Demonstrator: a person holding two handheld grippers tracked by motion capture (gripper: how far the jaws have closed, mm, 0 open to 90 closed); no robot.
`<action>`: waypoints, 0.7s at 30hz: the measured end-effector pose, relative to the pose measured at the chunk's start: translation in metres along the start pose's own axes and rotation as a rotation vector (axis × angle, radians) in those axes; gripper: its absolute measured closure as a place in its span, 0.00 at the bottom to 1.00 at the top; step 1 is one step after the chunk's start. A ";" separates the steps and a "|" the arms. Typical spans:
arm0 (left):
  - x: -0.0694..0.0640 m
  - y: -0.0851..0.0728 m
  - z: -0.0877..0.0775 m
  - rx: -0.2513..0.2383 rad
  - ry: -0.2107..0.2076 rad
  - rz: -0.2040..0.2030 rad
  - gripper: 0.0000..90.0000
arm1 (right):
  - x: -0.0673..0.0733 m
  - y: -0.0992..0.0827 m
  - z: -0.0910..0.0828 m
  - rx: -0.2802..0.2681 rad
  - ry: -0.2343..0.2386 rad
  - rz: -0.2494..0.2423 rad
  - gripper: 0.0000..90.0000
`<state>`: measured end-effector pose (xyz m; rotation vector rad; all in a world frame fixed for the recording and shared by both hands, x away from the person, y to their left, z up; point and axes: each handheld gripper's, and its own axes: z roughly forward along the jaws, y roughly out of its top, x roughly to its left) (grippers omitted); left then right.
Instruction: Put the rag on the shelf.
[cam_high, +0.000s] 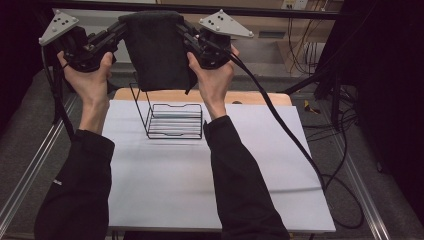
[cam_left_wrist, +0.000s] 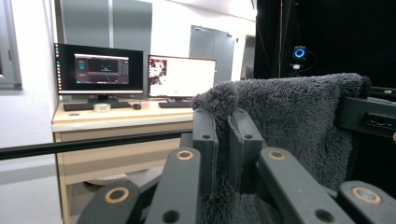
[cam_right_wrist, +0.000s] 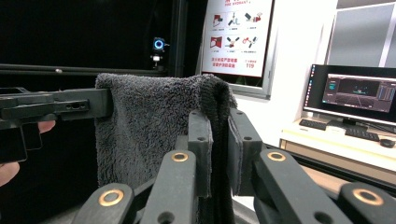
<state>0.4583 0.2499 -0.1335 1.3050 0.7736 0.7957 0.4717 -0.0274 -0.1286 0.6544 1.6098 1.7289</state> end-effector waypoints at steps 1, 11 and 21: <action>0.001 0.001 0.002 0.001 0.001 -0.004 0.91 | -0.001 0.001 0.002 -0.002 -0.001 0.000 0.91; 0.009 0.012 0.015 -0.001 0.032 -0.003 0.91 | -0.008 0.008 0.019 -0.003 -0.013 -0.009 0.91; 0.014 0.007 0.030 0.011 0.045 0.013 0.91 | -0.018 0.004 0.030 0.019 -0.032 -0.005 0.91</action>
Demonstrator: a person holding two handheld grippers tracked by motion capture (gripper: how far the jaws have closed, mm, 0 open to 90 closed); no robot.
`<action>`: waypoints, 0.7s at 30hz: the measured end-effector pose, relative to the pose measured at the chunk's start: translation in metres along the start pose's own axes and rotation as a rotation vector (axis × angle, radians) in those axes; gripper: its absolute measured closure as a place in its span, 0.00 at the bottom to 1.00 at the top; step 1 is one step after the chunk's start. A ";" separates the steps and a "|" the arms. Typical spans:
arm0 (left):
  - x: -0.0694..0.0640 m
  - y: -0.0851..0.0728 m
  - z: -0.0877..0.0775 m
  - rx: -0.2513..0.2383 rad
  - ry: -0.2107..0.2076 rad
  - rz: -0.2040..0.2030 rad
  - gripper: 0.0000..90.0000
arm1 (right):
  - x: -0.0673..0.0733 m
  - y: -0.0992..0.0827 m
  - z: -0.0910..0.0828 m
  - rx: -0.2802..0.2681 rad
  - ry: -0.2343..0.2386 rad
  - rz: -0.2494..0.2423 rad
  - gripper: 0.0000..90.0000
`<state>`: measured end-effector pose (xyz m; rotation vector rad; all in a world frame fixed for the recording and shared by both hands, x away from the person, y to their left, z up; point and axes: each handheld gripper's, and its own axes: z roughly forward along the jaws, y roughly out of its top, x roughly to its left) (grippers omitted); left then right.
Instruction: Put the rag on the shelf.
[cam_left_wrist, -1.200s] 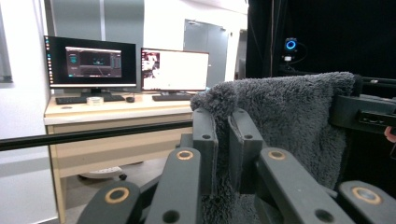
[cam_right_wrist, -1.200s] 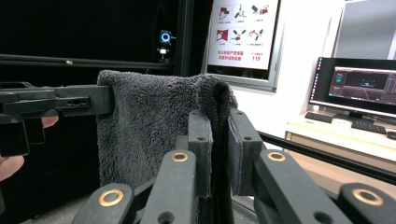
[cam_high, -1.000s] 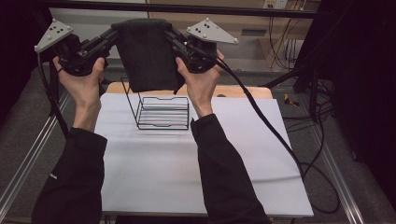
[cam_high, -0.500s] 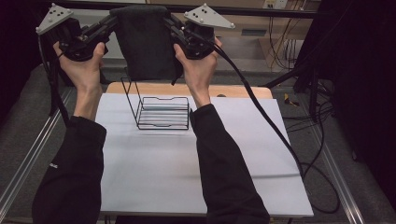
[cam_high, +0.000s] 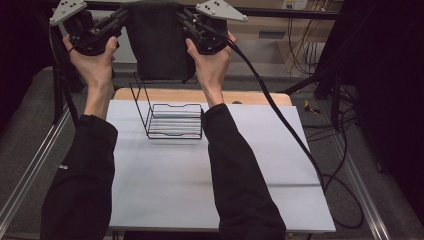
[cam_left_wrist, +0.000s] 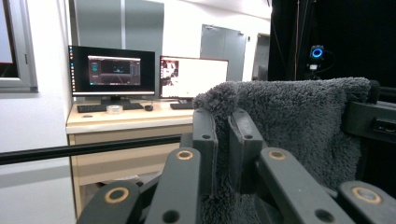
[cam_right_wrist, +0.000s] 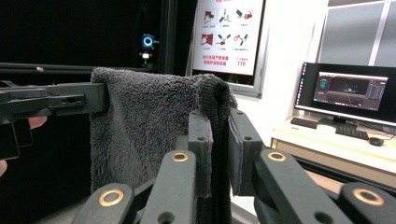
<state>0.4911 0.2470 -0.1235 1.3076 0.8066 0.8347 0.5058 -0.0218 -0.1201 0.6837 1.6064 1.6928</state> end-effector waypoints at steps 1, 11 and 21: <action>0.001 -0.002 0.002 0.002 0.001 -0.003 0.91 | 0.000 0.000 0.000 0.000 0.000 0.000 0.91; 0.007 -0.020 0.006 0.046 0.000 0.008 0.91 | -0.001 -0.017 0.005 0.058 -0.007 -0.034 0.91; 0.015 -0.041 0.002 0.076 -0.030 0.001 0.91 | 0.001 -0.031 0.006 0.109 0.016 -0.023 0.91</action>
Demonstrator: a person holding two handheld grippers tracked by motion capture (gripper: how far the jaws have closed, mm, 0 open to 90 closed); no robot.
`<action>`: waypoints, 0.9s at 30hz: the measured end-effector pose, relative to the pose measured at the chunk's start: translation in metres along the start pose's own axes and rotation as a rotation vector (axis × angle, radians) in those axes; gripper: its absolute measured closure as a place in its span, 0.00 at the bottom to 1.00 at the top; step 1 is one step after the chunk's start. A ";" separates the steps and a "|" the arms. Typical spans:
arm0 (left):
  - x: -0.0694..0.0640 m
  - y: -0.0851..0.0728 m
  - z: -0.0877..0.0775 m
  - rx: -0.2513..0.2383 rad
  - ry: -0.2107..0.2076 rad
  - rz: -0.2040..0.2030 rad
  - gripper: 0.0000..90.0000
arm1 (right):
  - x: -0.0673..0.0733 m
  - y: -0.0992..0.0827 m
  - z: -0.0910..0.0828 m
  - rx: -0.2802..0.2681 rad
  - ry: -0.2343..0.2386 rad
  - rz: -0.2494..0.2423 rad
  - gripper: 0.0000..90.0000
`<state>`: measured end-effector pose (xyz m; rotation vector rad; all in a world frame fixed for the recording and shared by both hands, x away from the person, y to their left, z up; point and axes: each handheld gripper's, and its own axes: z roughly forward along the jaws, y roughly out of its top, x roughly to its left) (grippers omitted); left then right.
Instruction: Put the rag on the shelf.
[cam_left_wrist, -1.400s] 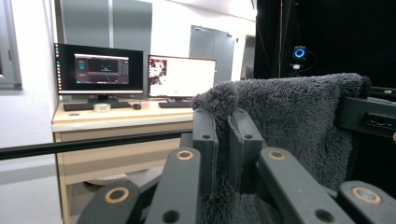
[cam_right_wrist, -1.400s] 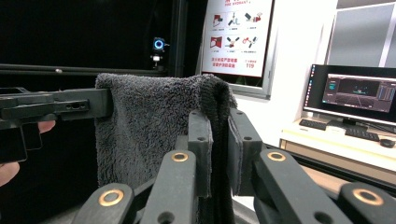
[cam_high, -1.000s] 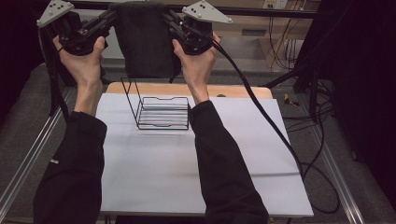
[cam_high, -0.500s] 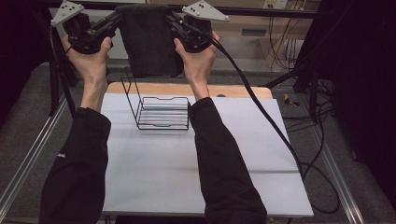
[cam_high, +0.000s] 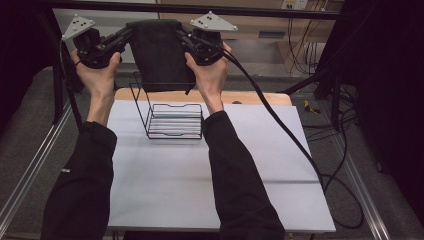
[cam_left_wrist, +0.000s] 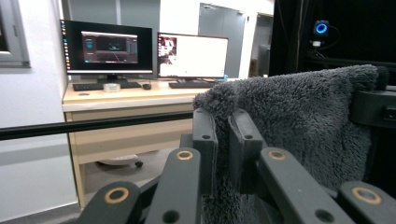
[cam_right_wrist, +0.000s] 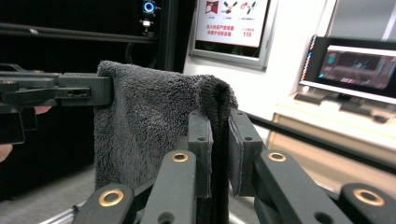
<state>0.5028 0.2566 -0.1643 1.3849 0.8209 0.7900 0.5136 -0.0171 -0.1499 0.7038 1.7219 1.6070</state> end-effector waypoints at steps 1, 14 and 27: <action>0.000 -0.002 -0.001 0.009 -0.005 0.010 0.91 | -0.001 -0.003 -0.001 0.002 0.004 0.015 0.91; -0.005 -0.023 -0.005 0.057 -0.034 0.046 0.91 | -0.003 -0.035 -0.007 0.035 0.022 0.046 0.91; -0.007 -0.028 -0.019 0.052 -0.059 0.075 0.91 | 0.005 -0.041 -0.017 0.026 0.043 0.009 0.91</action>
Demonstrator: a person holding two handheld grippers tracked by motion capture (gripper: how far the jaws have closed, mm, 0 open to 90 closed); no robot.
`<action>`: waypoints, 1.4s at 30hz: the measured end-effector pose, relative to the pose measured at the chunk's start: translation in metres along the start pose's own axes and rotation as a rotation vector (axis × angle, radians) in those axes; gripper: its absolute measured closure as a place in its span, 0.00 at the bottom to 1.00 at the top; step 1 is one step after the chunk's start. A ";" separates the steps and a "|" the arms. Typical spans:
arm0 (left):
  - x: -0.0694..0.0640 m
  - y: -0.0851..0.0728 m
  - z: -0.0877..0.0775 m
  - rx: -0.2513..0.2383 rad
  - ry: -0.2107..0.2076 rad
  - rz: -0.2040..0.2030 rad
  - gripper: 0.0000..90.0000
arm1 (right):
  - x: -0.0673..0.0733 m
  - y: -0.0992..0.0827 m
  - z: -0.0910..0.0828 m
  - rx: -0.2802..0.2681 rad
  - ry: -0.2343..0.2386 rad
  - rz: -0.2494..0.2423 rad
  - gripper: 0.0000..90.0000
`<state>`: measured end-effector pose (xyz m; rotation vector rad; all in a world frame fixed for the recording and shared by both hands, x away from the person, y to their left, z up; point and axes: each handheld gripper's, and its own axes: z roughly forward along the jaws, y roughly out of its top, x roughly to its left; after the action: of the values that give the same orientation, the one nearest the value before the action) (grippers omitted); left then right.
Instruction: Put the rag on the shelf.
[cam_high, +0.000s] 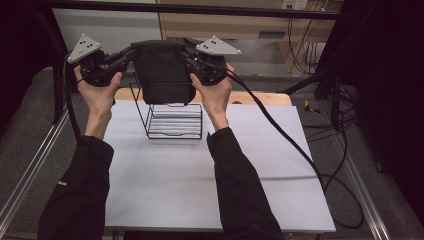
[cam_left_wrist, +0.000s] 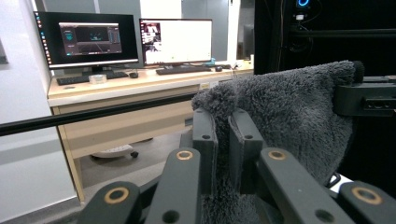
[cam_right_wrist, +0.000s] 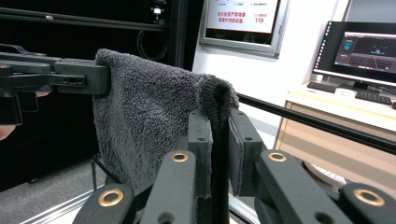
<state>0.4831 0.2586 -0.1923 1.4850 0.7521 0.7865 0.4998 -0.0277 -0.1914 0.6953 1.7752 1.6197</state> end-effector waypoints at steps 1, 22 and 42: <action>-0.001 0.000 -0.001 -0.002 -0.002 0.004 0.91 | 0.000 0.000 -0.001 -0.004 0.003 -0.005 0.91; -0.008 -0.012 -0.019 -0.021 -0.016 0.032 0.91 | 0.017 -0.008 -0.015 -0.024 0.018 -0.097 0.90; -0.014 -0.028 -0.030 0.001 -0.028 0.043 0.91 | 0.024 -0.023 -0.025 -0.014 0.058 -0.081 0.90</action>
<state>0.4503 0.2648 -0.2199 1.5145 0.7018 0.7956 0.4660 -0.0291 -0.2149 0.5680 1.8076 1.6114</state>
